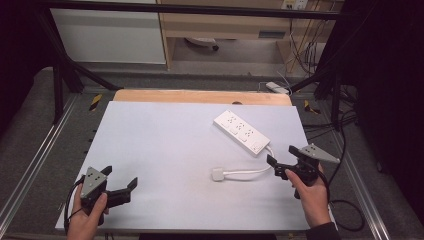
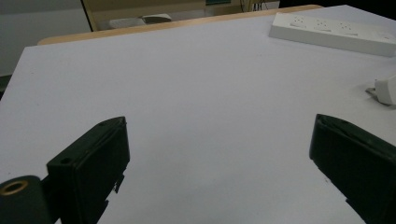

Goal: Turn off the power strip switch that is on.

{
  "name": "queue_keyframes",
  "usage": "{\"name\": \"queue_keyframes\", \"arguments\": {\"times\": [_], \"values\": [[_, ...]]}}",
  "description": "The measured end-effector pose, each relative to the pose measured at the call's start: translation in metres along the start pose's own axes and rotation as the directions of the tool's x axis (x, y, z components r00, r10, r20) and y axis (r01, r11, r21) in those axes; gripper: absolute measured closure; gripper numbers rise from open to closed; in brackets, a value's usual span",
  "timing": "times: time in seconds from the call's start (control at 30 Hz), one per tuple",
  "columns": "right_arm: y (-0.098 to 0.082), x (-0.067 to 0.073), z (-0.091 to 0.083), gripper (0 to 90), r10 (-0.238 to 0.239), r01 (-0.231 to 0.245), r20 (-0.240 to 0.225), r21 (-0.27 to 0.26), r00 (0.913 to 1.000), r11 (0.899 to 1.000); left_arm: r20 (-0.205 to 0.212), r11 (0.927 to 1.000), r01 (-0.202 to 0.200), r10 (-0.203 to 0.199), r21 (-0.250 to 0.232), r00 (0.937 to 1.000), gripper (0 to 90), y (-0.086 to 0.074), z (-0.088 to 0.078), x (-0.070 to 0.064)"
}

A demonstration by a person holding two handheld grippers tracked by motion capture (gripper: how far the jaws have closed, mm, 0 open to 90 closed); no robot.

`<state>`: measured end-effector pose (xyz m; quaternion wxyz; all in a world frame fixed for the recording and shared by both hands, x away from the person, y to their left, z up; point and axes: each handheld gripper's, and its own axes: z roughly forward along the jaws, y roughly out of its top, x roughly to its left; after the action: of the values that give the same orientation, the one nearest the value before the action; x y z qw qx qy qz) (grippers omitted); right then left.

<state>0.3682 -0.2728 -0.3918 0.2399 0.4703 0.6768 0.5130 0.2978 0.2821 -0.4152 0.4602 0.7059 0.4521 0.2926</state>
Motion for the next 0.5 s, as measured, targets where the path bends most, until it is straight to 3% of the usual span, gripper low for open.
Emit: {"name": "queue_keyframes", "arguments": {"times": [0.5], "values": [[0.037, -0.001, 0.025, 5.3, -0.037, 0.038, -0.028, 0.041, 0.9989, 0.998, 0.010, 1.0000, 0.000, 0.000, 0.002, 0.9999, 4.8, 0.000, 0.000, 0.000]]}}
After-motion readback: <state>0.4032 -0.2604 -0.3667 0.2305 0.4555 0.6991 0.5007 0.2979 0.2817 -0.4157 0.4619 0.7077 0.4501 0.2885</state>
